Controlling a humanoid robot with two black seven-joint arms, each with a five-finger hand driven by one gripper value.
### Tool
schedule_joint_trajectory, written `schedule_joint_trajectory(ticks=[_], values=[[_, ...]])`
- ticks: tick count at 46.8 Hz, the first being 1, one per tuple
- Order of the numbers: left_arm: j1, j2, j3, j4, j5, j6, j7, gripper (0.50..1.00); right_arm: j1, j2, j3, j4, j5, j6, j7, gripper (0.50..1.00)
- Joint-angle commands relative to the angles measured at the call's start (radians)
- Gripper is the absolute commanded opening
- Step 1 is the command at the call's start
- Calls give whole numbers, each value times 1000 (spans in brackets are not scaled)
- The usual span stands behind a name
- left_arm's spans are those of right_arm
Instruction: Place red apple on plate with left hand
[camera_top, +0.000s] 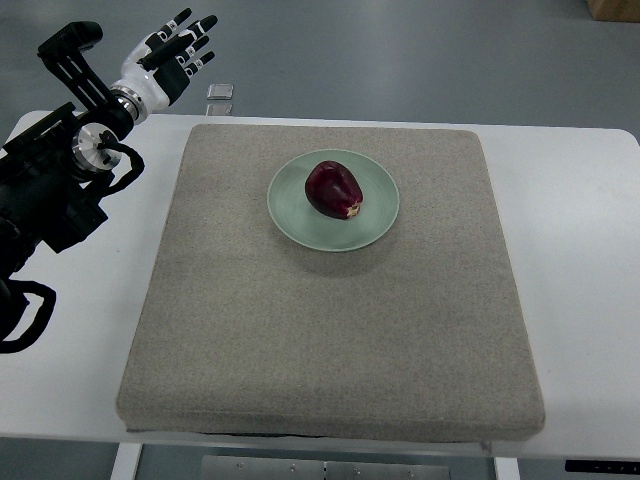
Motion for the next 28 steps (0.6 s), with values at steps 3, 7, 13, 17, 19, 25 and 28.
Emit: schedule_joint_trajectory(ticks=[3,7,13,17,19,25,28], values=[[3,0,-7,1,-31,-54,-55,984,0,0,0,2,0,0,0,930],[12,-3,-7,1,-64,-62,-86,984,0,0,0,0,0,0,0,932],[22,-27,-7,0,-119,-50,-101,981,0,0,0,0,0,0,0,932],[27,-35,-6,0,-159,-27,-100,979,0,0,0,0,0,0,0,932],[29,-35,-6,0,-165,-11,-100,979,0,0,0,0,0,0,0,930],[29,-38,-10,-8,-174,65,-95,977,0,0,0,0,0,0,0,932],[29,-40,-22,-11,-176,76,-92,977,0,0,0,0,0,0,0,930]])
